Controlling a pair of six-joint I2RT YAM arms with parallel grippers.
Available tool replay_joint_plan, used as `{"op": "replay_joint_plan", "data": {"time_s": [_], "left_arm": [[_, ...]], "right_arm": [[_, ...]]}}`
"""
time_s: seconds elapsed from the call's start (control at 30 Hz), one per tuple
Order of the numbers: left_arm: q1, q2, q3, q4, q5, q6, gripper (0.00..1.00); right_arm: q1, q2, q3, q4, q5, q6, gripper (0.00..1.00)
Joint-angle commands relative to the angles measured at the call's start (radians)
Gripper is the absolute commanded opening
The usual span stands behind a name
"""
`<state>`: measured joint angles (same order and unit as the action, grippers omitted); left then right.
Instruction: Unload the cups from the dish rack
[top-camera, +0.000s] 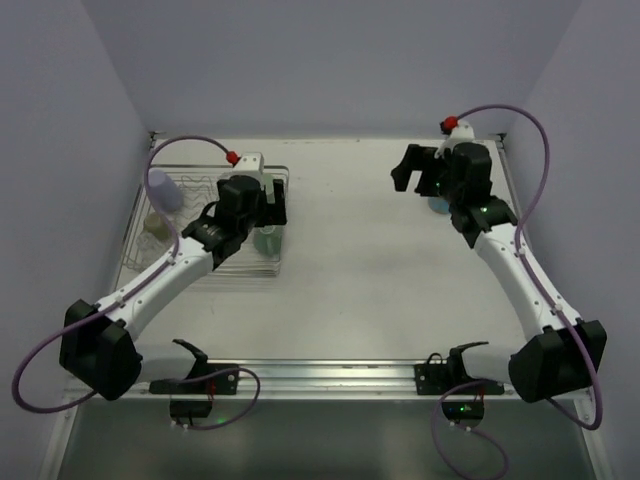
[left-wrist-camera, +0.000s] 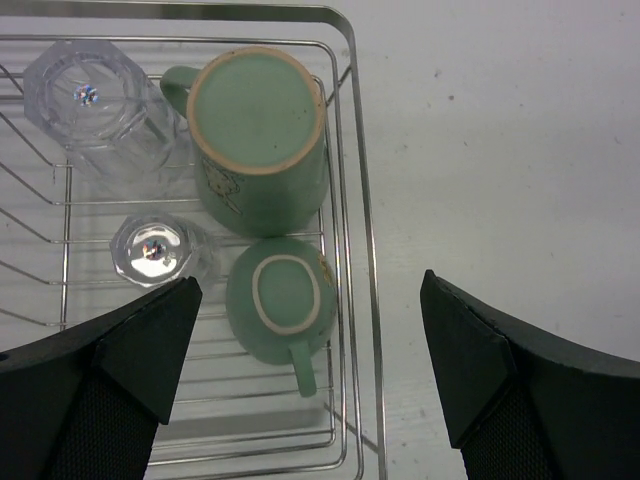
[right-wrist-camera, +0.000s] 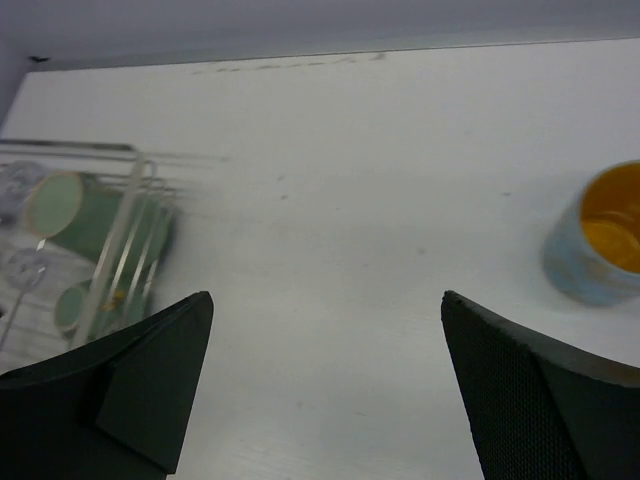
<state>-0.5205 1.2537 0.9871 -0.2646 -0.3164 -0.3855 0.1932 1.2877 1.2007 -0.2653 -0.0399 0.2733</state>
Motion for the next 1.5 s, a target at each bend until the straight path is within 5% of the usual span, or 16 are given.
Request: {"op": "replay_joint_plan", "data": {"time_s": [0.0, 0.4, 1.2, 1.33, 1.47], "left_arm": [[0.013, 0.085, 0.094, 0.116, -0.114, -0.012, 1.0], [0.066, 0.361, 0.231, 0.149, -0.178, 0.0, 1.0], [0.135, 0.527, 0.265, 0.327, -0.072, 0.037, 1.0], [0.137, 0.549, 0.277, 0.329, -0.082, 0.05, 0.93], [0.137, 0.514, 0.245, 0.357, -0.113, 0.068, 0.75]], "right_arm": [[0.09, -0.059, -0.131, 0.179, -0.159, 0.085, 0.99], [0.103, -0.16, -0.243, 0.301, -0.288, 0.13, 0.99], [0.16, -0.159, -0.247, 0.313, -0.321, 0.119, 0.99], [0.163, -0.16, -0.248, 0.316, -0.325, 0.121, 0.99], [0.166, -0.156, -0.248, 0.319, -0.331, 0.122, 0.99]]}}
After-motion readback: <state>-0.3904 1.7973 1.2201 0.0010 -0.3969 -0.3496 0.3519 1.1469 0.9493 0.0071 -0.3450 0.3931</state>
